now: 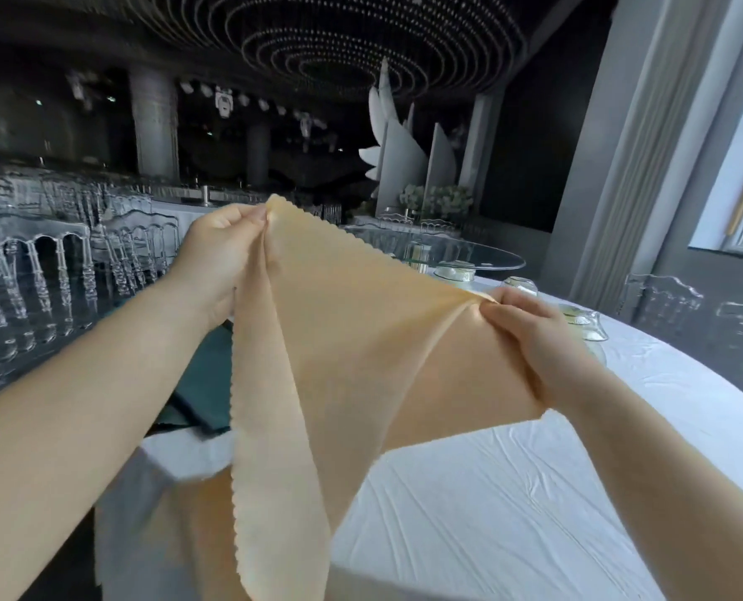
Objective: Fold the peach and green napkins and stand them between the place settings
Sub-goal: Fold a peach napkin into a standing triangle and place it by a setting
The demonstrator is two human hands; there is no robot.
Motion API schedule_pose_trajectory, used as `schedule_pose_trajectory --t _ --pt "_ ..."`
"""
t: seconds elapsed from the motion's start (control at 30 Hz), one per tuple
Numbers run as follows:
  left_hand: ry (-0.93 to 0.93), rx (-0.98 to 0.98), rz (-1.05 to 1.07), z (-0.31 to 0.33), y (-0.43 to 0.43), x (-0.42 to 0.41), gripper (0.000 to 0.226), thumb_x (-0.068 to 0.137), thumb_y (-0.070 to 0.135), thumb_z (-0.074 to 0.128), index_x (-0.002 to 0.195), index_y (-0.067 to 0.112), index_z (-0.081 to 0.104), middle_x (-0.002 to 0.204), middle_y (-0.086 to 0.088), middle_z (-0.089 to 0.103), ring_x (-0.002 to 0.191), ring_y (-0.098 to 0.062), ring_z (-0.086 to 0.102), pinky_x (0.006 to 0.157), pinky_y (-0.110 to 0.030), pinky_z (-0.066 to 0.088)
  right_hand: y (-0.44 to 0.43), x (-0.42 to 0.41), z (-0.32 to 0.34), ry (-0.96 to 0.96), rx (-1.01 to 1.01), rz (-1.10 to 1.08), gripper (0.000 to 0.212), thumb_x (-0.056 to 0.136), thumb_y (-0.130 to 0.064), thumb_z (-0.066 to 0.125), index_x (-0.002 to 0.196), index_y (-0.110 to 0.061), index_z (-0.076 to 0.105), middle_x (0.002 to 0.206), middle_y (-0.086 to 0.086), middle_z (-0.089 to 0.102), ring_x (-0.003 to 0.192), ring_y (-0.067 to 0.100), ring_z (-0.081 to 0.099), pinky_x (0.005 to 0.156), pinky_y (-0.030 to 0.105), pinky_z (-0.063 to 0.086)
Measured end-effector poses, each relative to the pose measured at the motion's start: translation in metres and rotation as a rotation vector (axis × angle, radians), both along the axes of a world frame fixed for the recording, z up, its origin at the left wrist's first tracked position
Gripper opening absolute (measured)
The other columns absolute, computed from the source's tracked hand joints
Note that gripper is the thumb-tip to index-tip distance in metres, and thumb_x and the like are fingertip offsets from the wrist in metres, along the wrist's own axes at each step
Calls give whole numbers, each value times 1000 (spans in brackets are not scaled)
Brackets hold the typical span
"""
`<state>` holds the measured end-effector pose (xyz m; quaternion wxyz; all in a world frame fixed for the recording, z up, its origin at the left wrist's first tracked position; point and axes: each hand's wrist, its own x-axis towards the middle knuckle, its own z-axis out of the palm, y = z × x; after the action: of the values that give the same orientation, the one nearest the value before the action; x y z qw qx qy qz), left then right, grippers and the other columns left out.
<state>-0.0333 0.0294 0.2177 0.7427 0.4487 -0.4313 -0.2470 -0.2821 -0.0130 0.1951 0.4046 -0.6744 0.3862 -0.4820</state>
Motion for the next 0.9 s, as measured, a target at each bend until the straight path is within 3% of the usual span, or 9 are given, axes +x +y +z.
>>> schedule_pose_trajectory --t 0.07,0.2,0.27,0.37,0.43,0.53,0.63,0.8,0.9 --pt "-49 -37 67 10 6 -8 26 98 16 41 75 16 55 52 8 57 42 -2 51 39 -12 41 31 -17 24 9 4 87 33 89 -14 50 57 -18 55 45 -7 50 39 5 46 38 11 35" --pt "-627 -178 623 27 7 -14 19 97 18 41 96 9 59 76 -1 55 69 -18 48 58 -27 33 69 -46 51 136 55 245 24 70 -33 61 55 -17 72 53 -3 65 43 7 59 41 15 47" --pt "-781 -175 677 28 1 -18 23 96 22 44 101 7 62 87 -12 61 82 -29 54 66 -32 34 66 -54 50 345 73 230 23 72 -38 68 70 -15 70 58 -3 66 47 7 60 45 17 50" --pt "-969 -30 595 15 -21 -28 25 94 29 47 102 14 65 90 -11 64 90 -32 55 65 -29 29 36 -67 32 558 121 67 53 55 -73 54 81 -29 65 77 -7 69 69 9 66 68 25 55" --pt "-1048 62 497 1 -37 -38 28 93 36 48 101 16 65 82 -4 59 87 -28 53 66 -26 26 13 -79 13 682 137 -10 47 68 -66 52 82 -23 66 79 -5 68 73 11 65 74 27 53" --pt "-1114 154 375 -23 -63 -52 31 90 40 51 102 16 65 87 -5 60 96 -28 54 68 -27 28 -18 -100 -21 812 119 -37 27 87 -35 54 69 -15 57 66 -4 54 60 8 49 63 21 42" --pt "-1189 259 281 -45 -89 -69 33 83 44 59 100 16 64 88 -6 57 97 -29 55 69 -29 31 -41 -116 -48 859 217 -32 24 89 -14 51 65 -16 53 59 -7 45 50 3 40 48 12 31" --pt "-1321 286 202 -68 -127 -92 35 81 47 60 99 17 62 83 -1 45 103 -25 52 66 -25 23 -72 -117 -75 1014 300 -25 23 85 -8 45 65 -21 48 66 -6 45 60 11 40 48 15 30" --pt "-1323 200 161 -79 -149 -103 34 84 43 58 92 10 63 86 -11 60 107 -29 52 64 -25 19 -87 -96 -86 761 294 -25 3 85 -20 58 85 -23 57 86 -6 58 82 11 53 65 17 40"
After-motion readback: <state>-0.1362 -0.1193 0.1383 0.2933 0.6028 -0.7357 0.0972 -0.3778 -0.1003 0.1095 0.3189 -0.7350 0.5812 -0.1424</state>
